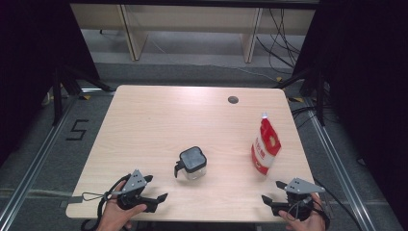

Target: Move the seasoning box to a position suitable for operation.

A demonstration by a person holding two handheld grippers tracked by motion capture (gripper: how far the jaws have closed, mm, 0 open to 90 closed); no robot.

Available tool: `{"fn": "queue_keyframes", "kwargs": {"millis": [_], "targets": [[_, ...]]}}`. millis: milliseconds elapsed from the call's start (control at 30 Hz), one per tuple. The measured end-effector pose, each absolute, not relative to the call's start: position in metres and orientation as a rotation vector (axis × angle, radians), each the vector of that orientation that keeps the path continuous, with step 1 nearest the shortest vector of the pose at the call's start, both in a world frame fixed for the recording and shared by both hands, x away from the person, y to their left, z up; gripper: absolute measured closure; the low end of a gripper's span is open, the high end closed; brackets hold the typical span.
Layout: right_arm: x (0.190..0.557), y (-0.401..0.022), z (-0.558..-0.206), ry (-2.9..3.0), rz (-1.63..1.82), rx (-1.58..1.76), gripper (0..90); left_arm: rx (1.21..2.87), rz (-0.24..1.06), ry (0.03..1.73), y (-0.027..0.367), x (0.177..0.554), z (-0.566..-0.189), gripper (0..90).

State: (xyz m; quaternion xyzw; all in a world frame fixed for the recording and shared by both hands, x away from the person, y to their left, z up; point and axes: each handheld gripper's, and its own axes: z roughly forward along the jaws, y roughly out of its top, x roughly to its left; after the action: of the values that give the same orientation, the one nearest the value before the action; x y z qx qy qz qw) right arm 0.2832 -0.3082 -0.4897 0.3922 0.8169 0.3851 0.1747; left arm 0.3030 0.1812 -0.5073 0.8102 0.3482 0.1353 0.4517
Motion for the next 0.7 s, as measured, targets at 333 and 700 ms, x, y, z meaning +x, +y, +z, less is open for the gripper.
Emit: {"fn": "queue_keyframes", "kwargs": {"millis": [333, 700], "targets": [[0.2845, -0.3076, -0.4913, 2.336, 1.089, 1.111, 25.2, 2.01, 0.353, 0.844, 0.1823, 0.3032, -0.5052, 15.7], [0.2822, -0.3037, -0.4916, 2.333, 1.098, 1.163, 25.3, 2.029, 0.382, 0.842, 0.18, 0.3039, -0.5021, 16.4]]}}
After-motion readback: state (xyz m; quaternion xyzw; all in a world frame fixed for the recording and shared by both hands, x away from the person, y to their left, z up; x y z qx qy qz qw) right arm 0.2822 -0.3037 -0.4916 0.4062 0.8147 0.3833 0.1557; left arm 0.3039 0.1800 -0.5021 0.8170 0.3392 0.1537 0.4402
